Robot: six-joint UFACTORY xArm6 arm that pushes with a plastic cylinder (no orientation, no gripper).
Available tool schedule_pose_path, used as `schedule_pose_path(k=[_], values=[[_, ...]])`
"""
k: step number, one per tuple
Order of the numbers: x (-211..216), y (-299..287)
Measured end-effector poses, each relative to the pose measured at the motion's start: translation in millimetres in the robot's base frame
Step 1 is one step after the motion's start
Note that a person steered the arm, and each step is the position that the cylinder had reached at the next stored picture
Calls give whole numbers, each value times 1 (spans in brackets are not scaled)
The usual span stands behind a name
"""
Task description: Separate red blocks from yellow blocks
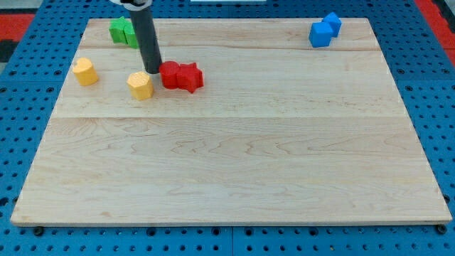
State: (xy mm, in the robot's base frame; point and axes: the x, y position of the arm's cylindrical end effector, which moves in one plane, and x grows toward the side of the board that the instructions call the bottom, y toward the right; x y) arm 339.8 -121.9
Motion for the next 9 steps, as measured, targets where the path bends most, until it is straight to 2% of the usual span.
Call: schedule_pose_path(k=[1,4,8,9], values=[[13,31],[13,99],[76,213],[60,213]])
